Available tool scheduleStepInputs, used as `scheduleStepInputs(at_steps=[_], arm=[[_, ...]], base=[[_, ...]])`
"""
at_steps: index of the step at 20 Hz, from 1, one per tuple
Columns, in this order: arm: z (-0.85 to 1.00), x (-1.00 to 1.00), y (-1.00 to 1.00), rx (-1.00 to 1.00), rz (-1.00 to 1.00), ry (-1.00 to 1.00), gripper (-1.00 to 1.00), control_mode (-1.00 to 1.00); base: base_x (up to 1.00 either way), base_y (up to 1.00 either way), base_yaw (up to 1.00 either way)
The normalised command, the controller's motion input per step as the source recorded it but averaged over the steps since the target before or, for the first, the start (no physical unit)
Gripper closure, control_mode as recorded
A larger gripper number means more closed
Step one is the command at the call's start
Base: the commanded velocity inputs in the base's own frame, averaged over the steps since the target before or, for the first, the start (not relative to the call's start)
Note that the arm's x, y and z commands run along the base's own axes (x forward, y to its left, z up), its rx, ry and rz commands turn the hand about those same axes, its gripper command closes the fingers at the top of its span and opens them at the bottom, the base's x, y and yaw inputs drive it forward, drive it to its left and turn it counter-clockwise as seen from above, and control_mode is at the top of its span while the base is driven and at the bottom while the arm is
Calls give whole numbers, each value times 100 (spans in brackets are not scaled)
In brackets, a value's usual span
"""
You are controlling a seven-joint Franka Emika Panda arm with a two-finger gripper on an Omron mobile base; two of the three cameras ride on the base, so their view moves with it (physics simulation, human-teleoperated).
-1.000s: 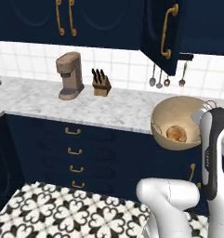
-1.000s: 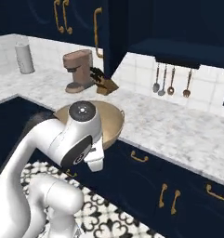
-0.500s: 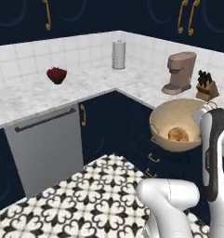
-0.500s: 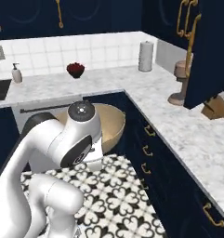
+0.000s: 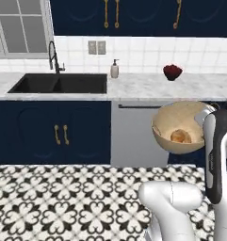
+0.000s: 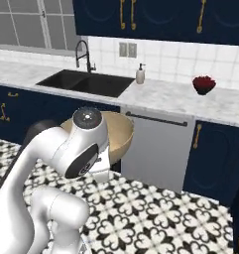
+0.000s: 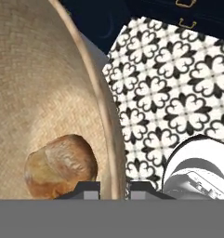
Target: Open the cabinet, pick up the bread from the cabinet and place it in the basket. Then move the basket to the dining counter.
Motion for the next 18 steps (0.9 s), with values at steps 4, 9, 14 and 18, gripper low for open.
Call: scheduleStepInputs(at_steps=[4, 9, 14, 18], arm=[[0, 0, 0, 0, 0, 0, 100, 100], [0, 0, 0, 0, 0, 0, 100, 100], [0, 0, 0, 0, 0, 0, 100, 100], [0, 0, 0, 0, 0, 0, 100, 100]], base=[[0, 0, 100], [1, 0, 100], [55, 0, 93], [97, 0, 84]])
